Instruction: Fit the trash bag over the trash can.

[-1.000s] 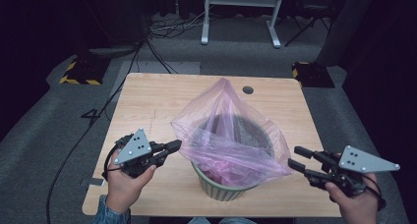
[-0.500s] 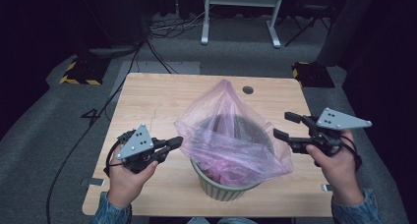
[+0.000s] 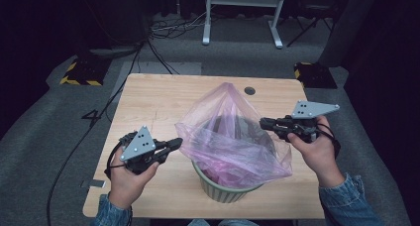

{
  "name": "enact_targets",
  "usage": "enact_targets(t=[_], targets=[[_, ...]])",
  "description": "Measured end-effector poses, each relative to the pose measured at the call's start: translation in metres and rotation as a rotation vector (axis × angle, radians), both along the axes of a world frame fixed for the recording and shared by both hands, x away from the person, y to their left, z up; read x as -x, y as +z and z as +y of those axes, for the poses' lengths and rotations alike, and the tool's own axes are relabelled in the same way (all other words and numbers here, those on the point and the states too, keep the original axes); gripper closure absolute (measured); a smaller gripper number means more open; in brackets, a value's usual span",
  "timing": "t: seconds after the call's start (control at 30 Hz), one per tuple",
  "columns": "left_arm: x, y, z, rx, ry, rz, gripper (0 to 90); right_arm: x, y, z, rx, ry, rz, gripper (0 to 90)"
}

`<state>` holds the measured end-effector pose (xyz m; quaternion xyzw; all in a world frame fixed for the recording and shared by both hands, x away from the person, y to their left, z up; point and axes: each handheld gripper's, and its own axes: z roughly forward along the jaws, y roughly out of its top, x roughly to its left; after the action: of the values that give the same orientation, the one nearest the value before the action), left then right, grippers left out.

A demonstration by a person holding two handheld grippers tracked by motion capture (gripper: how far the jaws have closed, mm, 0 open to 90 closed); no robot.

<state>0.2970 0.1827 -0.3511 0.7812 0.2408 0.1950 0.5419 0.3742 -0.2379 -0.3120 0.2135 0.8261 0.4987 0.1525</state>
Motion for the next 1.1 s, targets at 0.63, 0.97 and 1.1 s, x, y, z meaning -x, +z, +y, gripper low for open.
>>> enact_targets(t=[0.63,0.97,1.1], targets=[[-0.004,-0.018,0.020,0.023,0.038,0.038,90.0,-0.020,-0.032,-0.041,0.025,-0.144,0.097,90.0],[-0.006,-0.023,0.022,0.053,0.039,0.044,82.4,-0.014,-0.042,-0.049,0.021,-0.132,0.116,77.4],[-0.003,-0.010,0.023,0.114,0.015,-0.020,68.0,-0.009,-0.024,-0.045,-0.054,-0.076,0.042,72.4]])
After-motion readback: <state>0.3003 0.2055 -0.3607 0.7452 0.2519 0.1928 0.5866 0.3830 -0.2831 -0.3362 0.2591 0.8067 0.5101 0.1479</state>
